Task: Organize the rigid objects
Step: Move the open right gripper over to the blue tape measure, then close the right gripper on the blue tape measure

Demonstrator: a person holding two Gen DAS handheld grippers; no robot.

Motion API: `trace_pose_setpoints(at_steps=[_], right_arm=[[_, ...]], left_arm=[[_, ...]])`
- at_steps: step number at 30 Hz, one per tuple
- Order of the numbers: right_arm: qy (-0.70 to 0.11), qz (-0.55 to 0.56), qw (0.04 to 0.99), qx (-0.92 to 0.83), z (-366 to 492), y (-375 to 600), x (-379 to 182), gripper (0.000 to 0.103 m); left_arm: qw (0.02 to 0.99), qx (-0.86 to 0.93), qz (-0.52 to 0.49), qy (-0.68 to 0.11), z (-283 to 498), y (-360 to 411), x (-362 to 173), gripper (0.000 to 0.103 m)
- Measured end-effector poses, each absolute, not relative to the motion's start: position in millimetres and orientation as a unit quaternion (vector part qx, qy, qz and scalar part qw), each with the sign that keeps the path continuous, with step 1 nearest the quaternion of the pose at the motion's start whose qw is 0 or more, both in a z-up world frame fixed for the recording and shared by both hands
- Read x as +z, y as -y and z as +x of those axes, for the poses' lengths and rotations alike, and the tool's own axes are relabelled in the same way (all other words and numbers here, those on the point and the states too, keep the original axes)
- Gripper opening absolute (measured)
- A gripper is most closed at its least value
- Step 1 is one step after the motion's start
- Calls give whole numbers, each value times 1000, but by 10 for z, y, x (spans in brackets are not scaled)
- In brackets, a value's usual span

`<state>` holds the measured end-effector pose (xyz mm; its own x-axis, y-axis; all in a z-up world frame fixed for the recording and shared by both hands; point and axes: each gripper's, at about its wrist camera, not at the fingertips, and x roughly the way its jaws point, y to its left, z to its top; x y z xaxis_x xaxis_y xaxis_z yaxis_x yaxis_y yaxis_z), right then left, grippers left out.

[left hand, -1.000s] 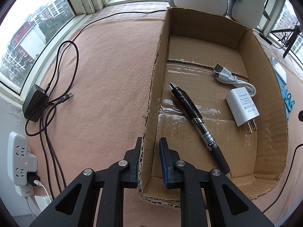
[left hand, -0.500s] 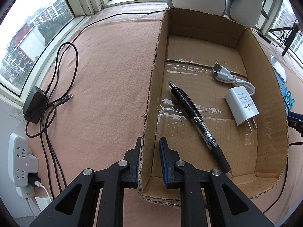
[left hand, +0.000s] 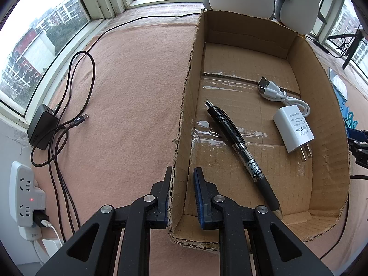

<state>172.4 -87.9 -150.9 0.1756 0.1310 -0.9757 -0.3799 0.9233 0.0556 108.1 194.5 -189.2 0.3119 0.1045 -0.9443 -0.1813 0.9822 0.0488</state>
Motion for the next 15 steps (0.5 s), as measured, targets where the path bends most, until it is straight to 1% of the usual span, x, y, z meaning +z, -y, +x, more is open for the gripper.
trace_pose_setpoints(at_steps=[3,10,15], right_arm=[[-613,-125,761,170,1679,833,-1514,46],[-615,-115,759,178,1669,879,-1491,46],[-607,-102,766,185,1577,962,-1344,46]], left_arm=[[809,88,-33,-580,1081,-1943,-1892,16],[809,89,-32,-580,1081,-1944,-1891,16],[810,88,-32,-580,1080,-1944,-1888,16]])
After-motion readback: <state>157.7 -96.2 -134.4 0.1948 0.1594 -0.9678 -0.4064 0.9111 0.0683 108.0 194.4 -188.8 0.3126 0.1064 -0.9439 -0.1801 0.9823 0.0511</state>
